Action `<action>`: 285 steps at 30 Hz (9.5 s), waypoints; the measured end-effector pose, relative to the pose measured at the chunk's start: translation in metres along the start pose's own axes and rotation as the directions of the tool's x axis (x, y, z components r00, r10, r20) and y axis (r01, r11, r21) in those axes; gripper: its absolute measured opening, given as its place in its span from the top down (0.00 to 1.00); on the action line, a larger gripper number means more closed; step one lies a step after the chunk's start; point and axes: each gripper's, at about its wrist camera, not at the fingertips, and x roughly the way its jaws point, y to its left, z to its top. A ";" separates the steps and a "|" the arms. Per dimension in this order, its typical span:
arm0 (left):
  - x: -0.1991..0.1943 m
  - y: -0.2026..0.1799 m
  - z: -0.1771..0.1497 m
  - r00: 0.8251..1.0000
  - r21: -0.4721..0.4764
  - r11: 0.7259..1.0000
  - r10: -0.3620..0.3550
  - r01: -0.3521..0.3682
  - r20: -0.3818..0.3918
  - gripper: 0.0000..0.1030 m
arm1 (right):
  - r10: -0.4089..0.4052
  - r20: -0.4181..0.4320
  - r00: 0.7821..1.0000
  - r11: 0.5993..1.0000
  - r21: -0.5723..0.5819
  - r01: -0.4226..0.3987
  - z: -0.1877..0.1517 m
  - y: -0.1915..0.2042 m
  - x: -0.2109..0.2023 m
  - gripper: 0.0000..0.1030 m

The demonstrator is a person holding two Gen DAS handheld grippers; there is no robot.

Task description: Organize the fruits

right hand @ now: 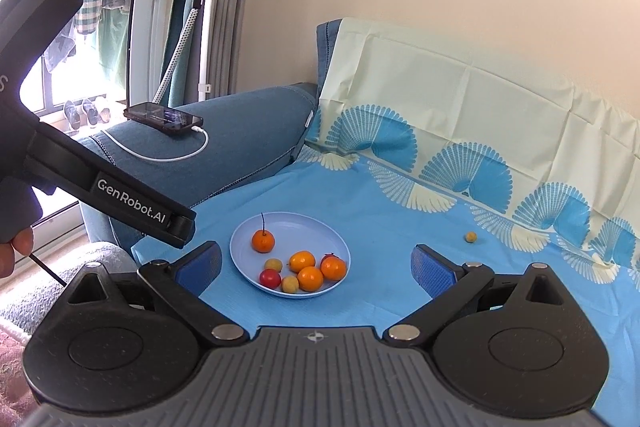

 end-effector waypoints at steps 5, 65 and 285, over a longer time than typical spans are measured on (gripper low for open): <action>0.003 -0.001 0.004 1.000 -0.002 1.000 0.000 0.000 -0.003 0.00 | -0.002 -0.009 1.000 1.000 -0.001 0.002 0.000 -0.001 0.003 0.03; 0.494 -0.398 0.233 0.956 0.388 0.887 -0.162 0.250 -0.246 0.10 | -0.439 -0.379 0.814 0.722 0.391 0.571 -0.159 -0.371 0.344 0.01; 0.061 -0.021 0.030 0.993 0.089 0.995 0.045 -0.036 -0.109 0.00 | -0.004 -0.181 0.983 0.995 0.101 0.022 0.014 -0.042 0.066 0.01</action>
